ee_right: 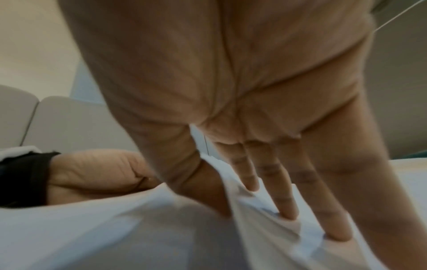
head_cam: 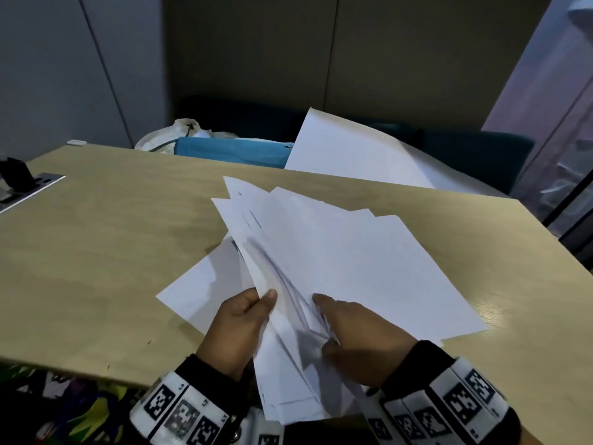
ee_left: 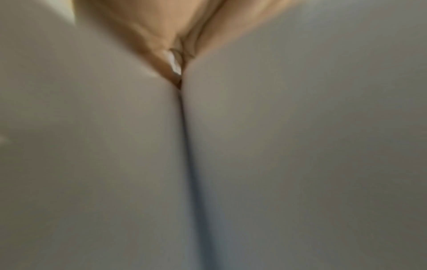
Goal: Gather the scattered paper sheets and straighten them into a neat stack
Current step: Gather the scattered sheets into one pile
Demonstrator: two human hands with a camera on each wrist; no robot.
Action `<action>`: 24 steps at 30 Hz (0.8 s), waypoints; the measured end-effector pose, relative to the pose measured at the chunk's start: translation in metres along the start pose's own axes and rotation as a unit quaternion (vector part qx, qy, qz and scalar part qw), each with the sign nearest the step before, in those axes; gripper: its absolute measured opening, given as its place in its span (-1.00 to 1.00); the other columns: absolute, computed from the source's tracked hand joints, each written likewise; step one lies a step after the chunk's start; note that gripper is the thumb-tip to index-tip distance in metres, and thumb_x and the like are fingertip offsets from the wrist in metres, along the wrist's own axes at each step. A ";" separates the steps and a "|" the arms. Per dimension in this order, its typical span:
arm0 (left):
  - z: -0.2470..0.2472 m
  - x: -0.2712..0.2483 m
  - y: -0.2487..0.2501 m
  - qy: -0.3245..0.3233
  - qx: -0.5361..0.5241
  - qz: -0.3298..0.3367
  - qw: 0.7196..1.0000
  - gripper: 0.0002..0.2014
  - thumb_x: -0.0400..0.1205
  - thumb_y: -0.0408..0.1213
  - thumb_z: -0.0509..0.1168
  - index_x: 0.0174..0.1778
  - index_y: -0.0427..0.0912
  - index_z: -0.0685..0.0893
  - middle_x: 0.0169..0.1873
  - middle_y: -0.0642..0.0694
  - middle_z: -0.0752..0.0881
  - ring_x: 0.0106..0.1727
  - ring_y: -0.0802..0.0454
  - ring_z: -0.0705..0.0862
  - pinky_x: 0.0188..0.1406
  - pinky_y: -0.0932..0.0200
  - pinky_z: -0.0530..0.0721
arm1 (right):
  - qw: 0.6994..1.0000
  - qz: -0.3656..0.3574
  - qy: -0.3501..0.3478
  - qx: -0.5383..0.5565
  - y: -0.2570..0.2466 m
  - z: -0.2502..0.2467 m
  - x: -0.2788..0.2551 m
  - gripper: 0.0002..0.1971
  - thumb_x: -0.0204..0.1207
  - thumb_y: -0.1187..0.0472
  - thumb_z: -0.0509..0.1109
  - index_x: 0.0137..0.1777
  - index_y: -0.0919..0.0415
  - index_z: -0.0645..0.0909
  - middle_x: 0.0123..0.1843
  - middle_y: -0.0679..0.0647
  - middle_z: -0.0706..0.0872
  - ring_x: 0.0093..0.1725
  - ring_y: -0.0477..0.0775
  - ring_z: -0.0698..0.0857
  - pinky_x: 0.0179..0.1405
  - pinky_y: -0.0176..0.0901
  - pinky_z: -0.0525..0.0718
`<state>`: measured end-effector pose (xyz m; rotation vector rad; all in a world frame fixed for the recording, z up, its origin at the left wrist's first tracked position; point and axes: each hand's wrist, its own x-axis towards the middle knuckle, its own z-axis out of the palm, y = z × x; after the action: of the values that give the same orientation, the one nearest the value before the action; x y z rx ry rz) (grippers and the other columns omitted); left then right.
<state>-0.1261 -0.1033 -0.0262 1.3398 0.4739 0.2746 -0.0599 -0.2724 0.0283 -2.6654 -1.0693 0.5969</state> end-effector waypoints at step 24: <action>-0.008 0.003 -0.004 0.055 0.008 -0.067 0.996 -0.84 0.63 -0.48 0.30 0.09 -0.25 0.68 0.01 -0.24 0.79 0.06 -0.26 0.75 0.23 -0.17 0.65 | 0.994 -0.012 0.025 0.105 0.000 -0.031 0.013 -0.42 0.48 -0.23 0.37 0.41 0.07 0.56 0.25 -0.02 0.73 0.09 -0.07 0.73 0.14 -0.35 0.54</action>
<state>-0.1275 -0.0956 -0.0318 1.3058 0.6577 0.2353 -0.0375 -0.2649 0.0520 -2.4696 -0.9660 0.6005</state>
